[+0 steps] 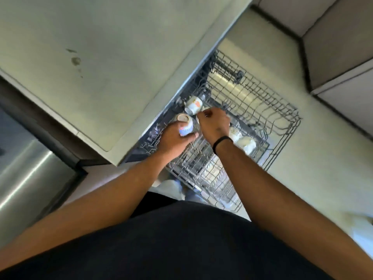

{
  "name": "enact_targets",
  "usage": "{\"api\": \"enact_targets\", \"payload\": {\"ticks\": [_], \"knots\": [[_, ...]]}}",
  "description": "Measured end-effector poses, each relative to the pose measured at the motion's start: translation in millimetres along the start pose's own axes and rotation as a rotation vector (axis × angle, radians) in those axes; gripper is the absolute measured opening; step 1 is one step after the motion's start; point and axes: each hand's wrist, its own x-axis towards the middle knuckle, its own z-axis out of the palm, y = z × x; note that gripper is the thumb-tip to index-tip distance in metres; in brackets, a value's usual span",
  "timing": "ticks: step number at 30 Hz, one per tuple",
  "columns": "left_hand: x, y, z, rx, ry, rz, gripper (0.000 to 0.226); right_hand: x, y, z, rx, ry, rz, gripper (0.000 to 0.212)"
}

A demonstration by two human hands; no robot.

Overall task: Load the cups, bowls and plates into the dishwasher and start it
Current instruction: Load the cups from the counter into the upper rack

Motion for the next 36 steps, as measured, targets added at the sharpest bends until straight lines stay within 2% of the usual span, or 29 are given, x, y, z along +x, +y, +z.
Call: {"api": "enact_targets", "payload": {"ticks": [3, 7, 10, 13, 18, 22, 31, 36], "knots": [[-24, 21, -25, -0.018, -0.022, 0.037, 0.045, -21, -22, -7, 0.097, 0.037, -0.093, 0.018], [-62, 42, -65, -0.146, 0.204, 0.04, 0.042, -49, -50, -4, 0.127, -0.037, -0.252, 0.016], [-91, 39, -97, -0.295, 0.356, 0.012, 0.02, -64, -63, 3, 0.135, -0.124, -0.352, 0.015], [-119, 20, -126, -0.357, 0.532, -0.011, 0.012, -81, -79, 14, 0.115, -0.211, -0.408, 0.009], [-176, -38, -174, -0.444, 0.742, -0.101, 0.011, -127, -111, 64, 0.052, -0.331, -0.536, 0.009], [-238, -101, -207, -0.526, 0.891, -0.153, 0.011, -185, -128, 131, -0.054, -0.458, -0.635, 0.01], [-373, -252, -267, -0.718, 1.254, -0.313, 0.008, -334, -125, 293, -0.257, -0.852, -0.827, 0.003], [-423, -295, -279, -0.798, 1.447, -0.375, 0.006, -387, -125, 344, -0.407, -1.003, -0.903, 0.004]]}}
